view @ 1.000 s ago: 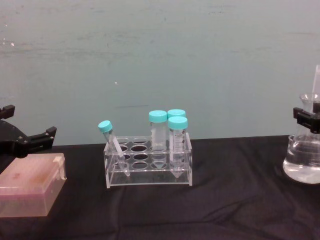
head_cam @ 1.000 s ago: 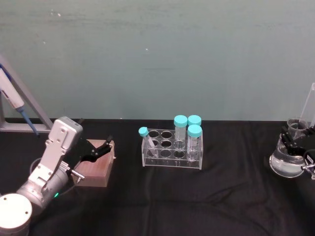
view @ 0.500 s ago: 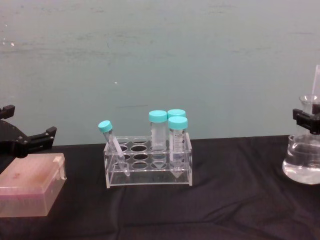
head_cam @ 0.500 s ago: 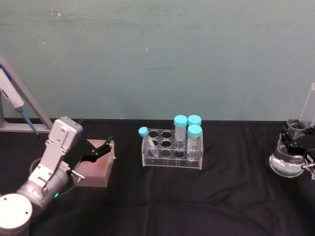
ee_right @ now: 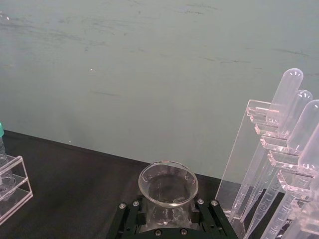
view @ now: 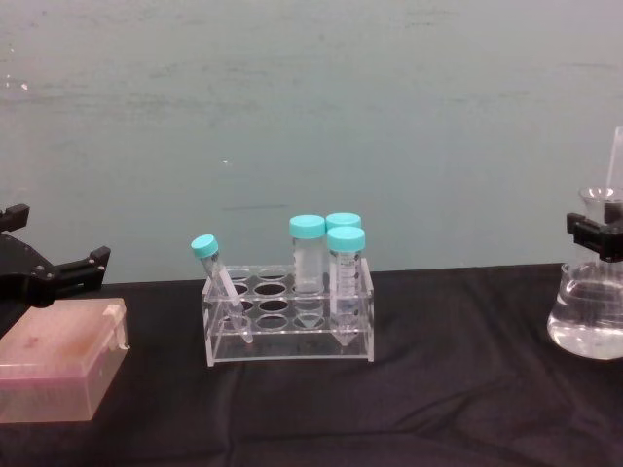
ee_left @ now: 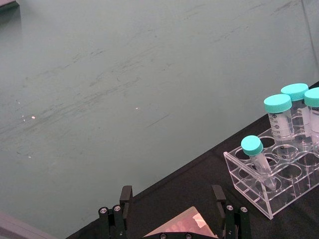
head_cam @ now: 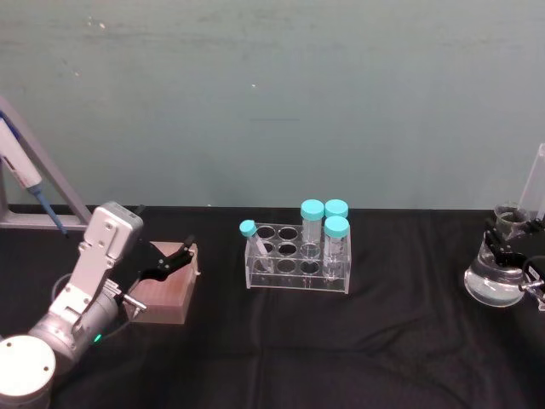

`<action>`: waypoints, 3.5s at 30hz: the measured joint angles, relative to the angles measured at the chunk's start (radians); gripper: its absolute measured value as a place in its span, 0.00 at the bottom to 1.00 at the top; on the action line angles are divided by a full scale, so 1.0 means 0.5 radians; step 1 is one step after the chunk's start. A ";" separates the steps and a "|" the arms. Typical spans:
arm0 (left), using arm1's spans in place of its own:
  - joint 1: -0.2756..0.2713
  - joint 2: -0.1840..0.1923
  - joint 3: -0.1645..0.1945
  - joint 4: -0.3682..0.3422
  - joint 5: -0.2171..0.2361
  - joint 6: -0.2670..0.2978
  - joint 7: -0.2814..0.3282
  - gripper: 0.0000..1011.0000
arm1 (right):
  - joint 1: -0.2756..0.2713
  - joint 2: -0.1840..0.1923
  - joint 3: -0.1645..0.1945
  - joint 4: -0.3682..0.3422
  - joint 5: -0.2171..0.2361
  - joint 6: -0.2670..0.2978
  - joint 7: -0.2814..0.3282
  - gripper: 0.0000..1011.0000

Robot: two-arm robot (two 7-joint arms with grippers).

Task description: Place the experimental apparatus aside using one hand.

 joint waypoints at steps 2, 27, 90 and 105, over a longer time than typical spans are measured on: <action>0.000 0.000 0.000 0.000 0.000 0.000 0.000 0.99 | 0.005 -0.006 0.003 0.009 -0.004 0.001 0.003 0.45; 0.000 0.000 0.000 0.000 0.000 0.000 0.000 0.99 | 0.011 -0.009 0.005 0.022 -0.009 -0.001 0.016 0.45; 0.000 0.000 0.000 0.000 0.000 0.000 0.000 0.99 | -0.115 0.014 0.021 -0.287 -0.178 -0.201 -0.049 0.99; 0.000 0.000 0.000 0.000 0.000 0.000 0.000 0.99 | -0.238 0.085 -0.045 -0.503 -0.125 -0.281 0.153 0.99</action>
